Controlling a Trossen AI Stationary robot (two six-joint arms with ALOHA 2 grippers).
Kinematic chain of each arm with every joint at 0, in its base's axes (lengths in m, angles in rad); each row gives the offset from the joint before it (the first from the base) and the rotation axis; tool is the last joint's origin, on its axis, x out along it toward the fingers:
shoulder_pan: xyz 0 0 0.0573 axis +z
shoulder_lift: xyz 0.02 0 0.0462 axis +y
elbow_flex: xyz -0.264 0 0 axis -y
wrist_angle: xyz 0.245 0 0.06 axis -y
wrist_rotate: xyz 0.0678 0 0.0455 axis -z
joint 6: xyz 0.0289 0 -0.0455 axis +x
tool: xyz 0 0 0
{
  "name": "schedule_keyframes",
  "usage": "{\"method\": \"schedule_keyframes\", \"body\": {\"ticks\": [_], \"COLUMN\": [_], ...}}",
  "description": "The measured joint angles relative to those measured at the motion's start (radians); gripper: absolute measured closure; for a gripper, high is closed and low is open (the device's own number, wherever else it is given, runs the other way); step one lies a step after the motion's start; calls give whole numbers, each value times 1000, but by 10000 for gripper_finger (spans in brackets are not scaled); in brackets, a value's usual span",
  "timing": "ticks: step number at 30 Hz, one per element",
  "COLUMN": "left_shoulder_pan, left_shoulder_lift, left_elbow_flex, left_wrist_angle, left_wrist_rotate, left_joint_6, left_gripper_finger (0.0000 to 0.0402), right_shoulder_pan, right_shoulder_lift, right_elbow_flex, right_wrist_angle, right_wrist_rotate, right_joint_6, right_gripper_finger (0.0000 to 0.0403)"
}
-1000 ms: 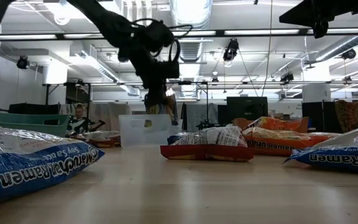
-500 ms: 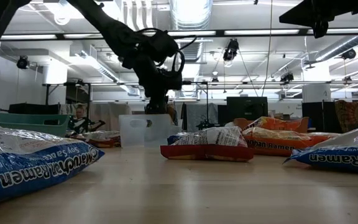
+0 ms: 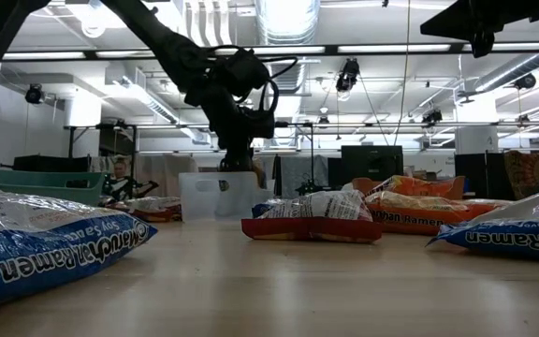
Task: Sort Maruchan noodles
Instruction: Put the blue noodle pack into the transparent bin, then put the orange noodle pack into the orange bin
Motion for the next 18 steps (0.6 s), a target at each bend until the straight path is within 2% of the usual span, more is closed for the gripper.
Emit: {"method": "schedule_keyframes", "body": {"ticks": [10, 14, 18], "left_shoulder_pan": [-9, -26, -64], "left_shoulder_lift": [-10, -43, -101], "left_elbow_flex": [7, 29, 44], "left_wrist_angle": [-17, -102, -218], "left_wrist_rotate": [-23, -44, -16], "left_joint_6": [-21, -23, -115], "left_gripper_finger": [257, 226, 211], "right_shoulder_pan": [0, 0, 0], "right_shoulder_lift": [0, 0, 0], "right_elbow_flex": [0, 0, 0], "right_wrist_angle": [-2, -3, -3], "right_wrist_rotate": [0, 0, 0], "right_joint_6": [13, 22, 41], "right_gripper_finger": [394, 394, 394]}}
